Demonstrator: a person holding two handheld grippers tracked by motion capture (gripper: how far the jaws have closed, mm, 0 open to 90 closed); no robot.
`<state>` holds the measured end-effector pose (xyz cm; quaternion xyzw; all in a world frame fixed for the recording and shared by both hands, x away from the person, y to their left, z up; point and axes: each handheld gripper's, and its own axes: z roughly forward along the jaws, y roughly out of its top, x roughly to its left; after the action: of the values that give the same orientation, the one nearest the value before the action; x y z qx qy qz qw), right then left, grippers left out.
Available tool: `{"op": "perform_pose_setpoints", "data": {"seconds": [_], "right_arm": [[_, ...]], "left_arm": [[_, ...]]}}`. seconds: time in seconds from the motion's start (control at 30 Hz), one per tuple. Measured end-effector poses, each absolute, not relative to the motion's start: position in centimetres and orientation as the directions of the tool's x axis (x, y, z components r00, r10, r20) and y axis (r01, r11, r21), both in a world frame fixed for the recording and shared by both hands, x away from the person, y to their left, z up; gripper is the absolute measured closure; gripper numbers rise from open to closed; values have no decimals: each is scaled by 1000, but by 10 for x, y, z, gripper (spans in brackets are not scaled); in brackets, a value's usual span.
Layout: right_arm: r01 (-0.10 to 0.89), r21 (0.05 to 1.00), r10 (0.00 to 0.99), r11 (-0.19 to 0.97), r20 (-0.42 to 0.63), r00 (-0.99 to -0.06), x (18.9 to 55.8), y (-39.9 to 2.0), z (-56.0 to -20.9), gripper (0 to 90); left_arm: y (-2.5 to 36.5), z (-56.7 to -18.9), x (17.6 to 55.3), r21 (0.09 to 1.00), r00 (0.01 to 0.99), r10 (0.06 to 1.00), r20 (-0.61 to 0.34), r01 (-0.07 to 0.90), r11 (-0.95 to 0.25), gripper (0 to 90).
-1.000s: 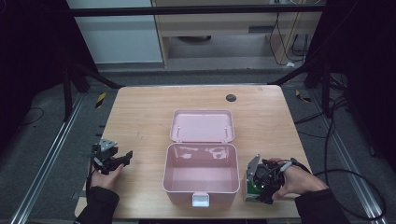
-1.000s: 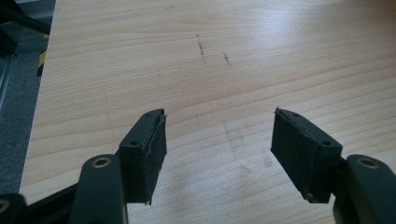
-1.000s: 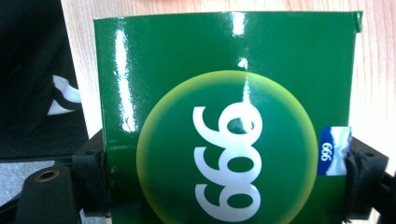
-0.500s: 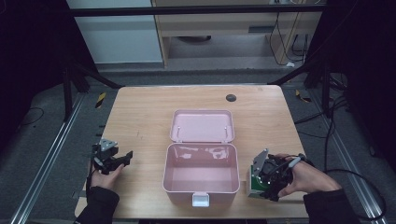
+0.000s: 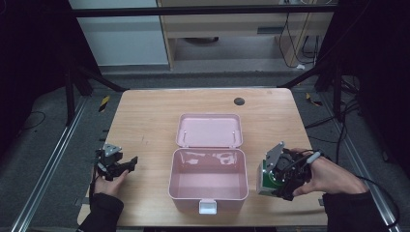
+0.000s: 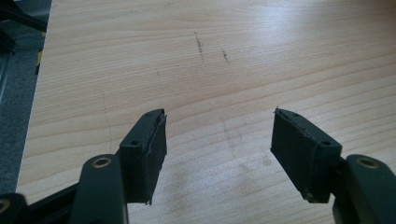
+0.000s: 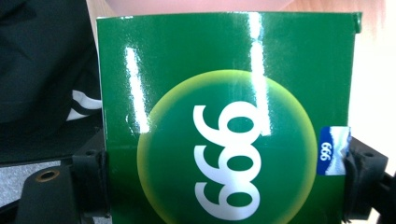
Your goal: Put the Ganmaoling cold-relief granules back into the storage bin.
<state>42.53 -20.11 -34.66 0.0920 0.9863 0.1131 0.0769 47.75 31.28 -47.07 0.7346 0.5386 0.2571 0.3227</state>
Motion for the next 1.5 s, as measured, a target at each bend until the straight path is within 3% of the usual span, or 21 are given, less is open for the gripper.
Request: {"op": "perform_pose_setpoints", "data": {"seconds": [0.8,1.5], "right_arm": [[134,229,174,964,-163,-971,423,-163,-282,158],[77,247,119,966,-161,-980,437,-109,-284,157]], "left_arm": [[312,-471,478,748,290,956,31,628,-215,351],[313,-471,478,750,289,957,30,626,-212,351]]}}
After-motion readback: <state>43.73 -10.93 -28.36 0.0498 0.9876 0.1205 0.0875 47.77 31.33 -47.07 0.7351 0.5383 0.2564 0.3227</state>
